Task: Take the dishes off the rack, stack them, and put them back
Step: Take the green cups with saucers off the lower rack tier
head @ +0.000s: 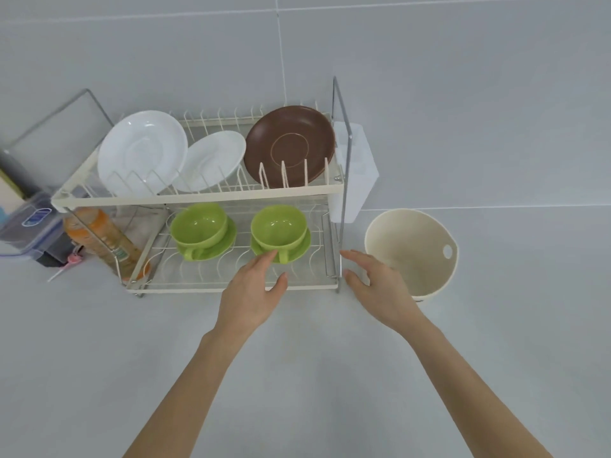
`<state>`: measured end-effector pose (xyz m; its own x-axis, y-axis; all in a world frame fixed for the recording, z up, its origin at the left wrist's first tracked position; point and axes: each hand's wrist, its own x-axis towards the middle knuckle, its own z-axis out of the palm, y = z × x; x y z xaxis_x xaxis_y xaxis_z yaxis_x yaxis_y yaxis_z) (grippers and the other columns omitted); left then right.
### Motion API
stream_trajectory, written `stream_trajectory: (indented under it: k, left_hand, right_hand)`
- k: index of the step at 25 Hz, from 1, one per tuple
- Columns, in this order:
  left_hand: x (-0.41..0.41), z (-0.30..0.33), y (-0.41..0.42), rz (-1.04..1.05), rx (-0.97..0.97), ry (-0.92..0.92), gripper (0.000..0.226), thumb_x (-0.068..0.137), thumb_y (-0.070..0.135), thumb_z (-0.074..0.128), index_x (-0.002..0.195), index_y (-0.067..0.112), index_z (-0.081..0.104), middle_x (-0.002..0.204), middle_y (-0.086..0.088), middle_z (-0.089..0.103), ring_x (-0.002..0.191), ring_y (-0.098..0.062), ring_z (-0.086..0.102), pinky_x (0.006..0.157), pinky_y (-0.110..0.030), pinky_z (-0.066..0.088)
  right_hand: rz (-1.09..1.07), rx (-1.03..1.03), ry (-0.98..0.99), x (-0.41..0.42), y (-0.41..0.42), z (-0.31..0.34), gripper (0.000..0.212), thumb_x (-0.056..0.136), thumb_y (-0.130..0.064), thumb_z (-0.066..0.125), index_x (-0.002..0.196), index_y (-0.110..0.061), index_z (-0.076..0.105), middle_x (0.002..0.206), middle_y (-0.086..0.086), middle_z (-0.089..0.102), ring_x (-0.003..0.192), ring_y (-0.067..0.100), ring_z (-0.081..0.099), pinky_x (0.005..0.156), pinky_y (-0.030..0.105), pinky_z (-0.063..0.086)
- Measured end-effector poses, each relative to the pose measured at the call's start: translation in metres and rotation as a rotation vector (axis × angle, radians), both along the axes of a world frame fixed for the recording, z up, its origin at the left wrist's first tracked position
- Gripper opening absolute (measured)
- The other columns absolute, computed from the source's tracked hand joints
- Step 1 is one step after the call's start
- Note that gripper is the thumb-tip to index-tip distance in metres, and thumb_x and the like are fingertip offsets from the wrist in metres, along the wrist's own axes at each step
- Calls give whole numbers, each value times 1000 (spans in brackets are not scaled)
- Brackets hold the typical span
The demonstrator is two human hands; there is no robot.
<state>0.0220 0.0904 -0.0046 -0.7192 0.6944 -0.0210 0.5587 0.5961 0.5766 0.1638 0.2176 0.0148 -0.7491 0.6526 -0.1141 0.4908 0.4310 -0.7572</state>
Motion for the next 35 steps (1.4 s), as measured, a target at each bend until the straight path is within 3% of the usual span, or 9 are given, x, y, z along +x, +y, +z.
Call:
stream_trajectory:
  k: [5, 11, 13, 18, 22, 26, 28, 31, 35]
  left_hand:
    - [-49, -1, -10, 8, -45, -16, 54, 89, 33, 49, 139, 16, 37, 145, -3, 43, 134, -22, 39, 103, -36, 36]
    - [-102, -16, 16, 104, 5, -392, 60, 89, 39, 48, 140, 10, 34, 144, -8, 44, 131, -24, 44, 104, -31, 34]
    - [-115, -25, 27, 163, 5, -504, 61, 88, 42, 48, 139, 11, 36, 140, -7, 47, 125, -25, 49, 105, -30, 36]
    - [-133, -50, 46, 232, 91, -700, 60, 88, 40, 50, 136, 6, 40, 123, -8, 57, 98, -21, 58, 97, -37, 48]
    - [-138, -58, 51, 272, 152, -796, 53, 88, 29, 52, 132, 0, 45, 128, -14, 58, 112, -24, 59, 84, -27, 51]
    - [-122, -49, 37, 308, 226, -864, 41, 87, 18, 51, 123, -2, 53, 110, -12, 61, 101, -19, 59, 82, -27, 53]
    - [-109, -43, 23, 308, 276, -888, 33, 87, 16, 51, 115, 0, 57, 104, -11, 59, 96, -17, 58, 80, -25, 57]
    - [-85, -35, -3, 308, 341, -893, 36, 87, 17, 52, 120, 2, 56, 119, -10, 61, 103, -20, 61, 72, -18, 57]
    - [-50, -32, -38, 318, 372, -884, 37, 87, 16, 53, 122, 5, 56, 123, -9, 60, 98, -16, 64, 71, -14, 55]
  right_hand:
    - [-7, -124, -96, -53, -11, -12, 48, 94, -26, 43, 141, -21, 36, 143, 7, 46, 132, 23, 42, 105, 26, 31]
    - [-210, -350, -136, -116, 11, -33, 56, 92, -34, 44, 143, -15, 29, 134, 13, 50, 125, 27, 46, 106, 36, 35]
    - [-282, -422, -136, -130, 18, -42, 57, 93, -35, 42, 143, -13, 28, 127, 12, 52, 118, 28, 50, 108, 40, 36]
    - [-388, -533, -107, -154, 25, -59, 55, 92, -26, 45, 140, -4, 31, 139, 18, 46, 123, 33, 49, 106, 46, 41]
    - [-442, -545, -55, -155, 25, -60, 38, 88, -18, 50, 117, 7, 52, 120, 26, 59, 107, 37, 58, 99, 51, 45]
    - [-447, -544, -2, -140, 10, -54, 30, 81, -20, 50, 93, 5, 60, 91, 26, 61, 81, 25, 53, 95, 56, 47]
    - [-447, -548, 30, -127, -4, -46, 37, 73, -27, 50, 93, 2, 62, 96, 29, 62, 81, 28, 56, 96, 55, 46]
    - [-439, -527, 58, -103, -27, -36, 41, 71, -28, 51, 98, 1, 62, 107, 31, 62, 101, 43, 59, 97, 57, 45]
    - [-443, -530, 91, -69, -56, -40, 29, 82, -15, 51, 108, -10, 63, 109, 23, 65, 106, 35, 60, 98, 50, 46]
